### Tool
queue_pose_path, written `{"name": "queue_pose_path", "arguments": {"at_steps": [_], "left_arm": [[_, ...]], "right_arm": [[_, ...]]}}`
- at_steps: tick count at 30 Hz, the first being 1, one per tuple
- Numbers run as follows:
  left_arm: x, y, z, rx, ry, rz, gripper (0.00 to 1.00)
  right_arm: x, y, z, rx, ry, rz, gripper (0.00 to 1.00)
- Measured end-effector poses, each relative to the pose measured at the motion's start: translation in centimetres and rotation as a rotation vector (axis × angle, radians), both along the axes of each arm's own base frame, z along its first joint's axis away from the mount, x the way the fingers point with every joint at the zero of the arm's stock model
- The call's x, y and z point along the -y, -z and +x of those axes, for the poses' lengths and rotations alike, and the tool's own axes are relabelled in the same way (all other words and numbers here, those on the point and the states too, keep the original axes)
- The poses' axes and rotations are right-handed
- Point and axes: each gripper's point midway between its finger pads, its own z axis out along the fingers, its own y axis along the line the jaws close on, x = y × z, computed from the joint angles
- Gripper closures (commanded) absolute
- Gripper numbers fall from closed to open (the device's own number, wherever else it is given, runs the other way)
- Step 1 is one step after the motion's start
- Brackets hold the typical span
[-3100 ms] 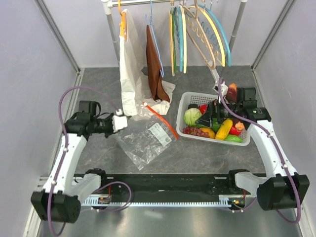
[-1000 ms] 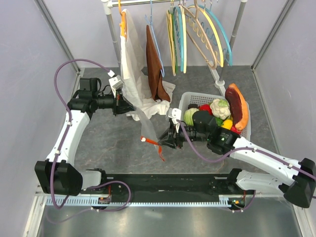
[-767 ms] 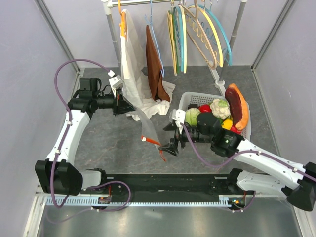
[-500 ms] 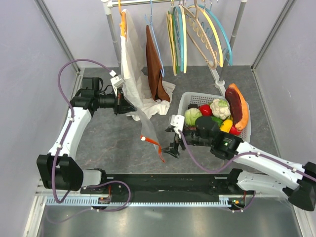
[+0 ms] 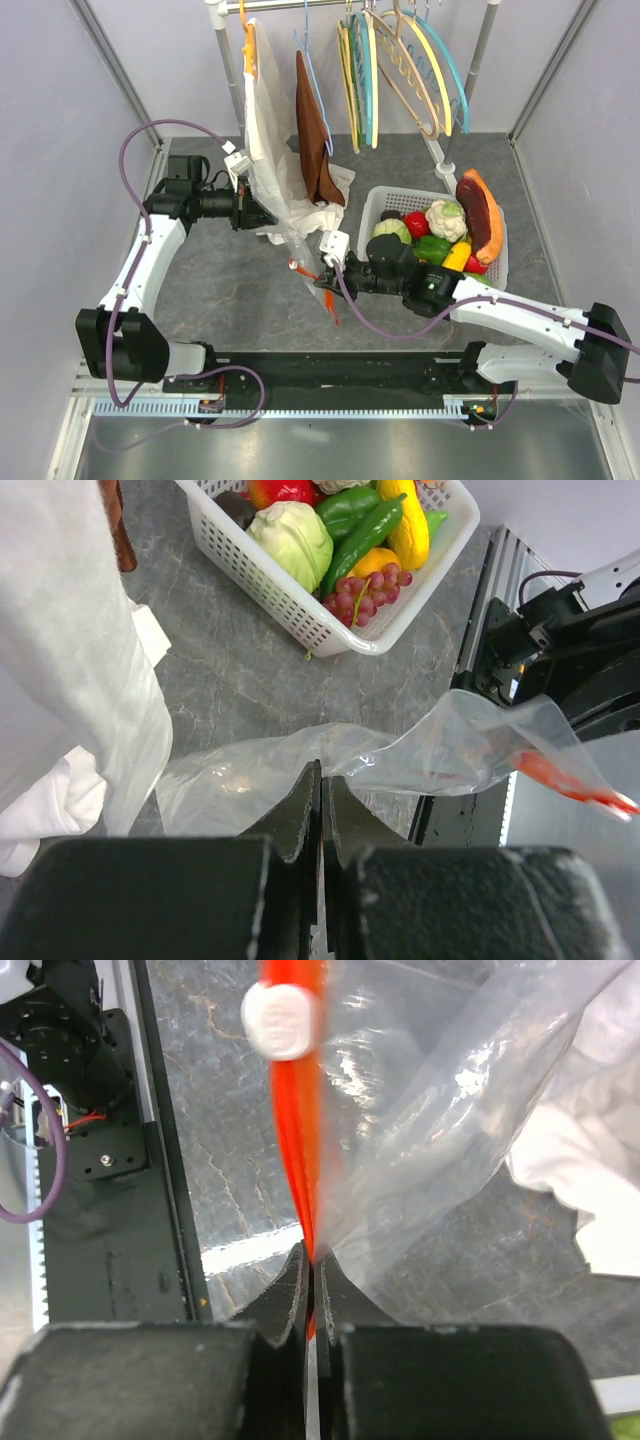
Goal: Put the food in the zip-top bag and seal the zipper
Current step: Open the zipper of the food storage bag at the center of the board.
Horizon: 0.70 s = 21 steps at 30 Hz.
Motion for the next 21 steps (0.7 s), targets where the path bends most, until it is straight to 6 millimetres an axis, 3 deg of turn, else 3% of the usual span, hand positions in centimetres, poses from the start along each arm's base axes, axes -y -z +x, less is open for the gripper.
{"name": "queue_pose_path", "arguments": {"at_steps": [2,3,7,11,15,18,21], "left_arm": [[0.0,0.0,0.0,0.0,0.0,0.0,0.95],[0.0,0.0,0.0,0.0,0.001,-0.001,0.76],[0.0,0.0,0.0,-0.014,-0.012,0.001,0.49],[-1.2,-0.4,0.0,0.004,-0.106,0.026,0.16],[-2.8,-3.3,-2.5,0.153,-0.212,0.031,0.11],[-2.1,-5.3,-5.2,0.263,-0.191,0.024,0.13],[-0.7,-5.8,-7.5,0.306,-0.133,0.018,0.15]], "right_arm": [[-0.2,0.4,0.2,-0.028,0.018,-0.003,1.0],[-0.3,0.4,0.2,-0.046,0.031,-0.001,1.0],[-0.5,-1.0,0.8,-0.16,0.109,0.069,1.0],[-0.4,-3.4,2.4,-0.302,0.222,0.197,1.0],[0.2,-4.5,3.2,-0.467,0.328,0.294,1.0],[0.1,-4.8,3.2,-0.572,0.37,0.337,1.0],[-0.3,-4.9,3.6,-0.657,0.404,0.372,1.0]]}}
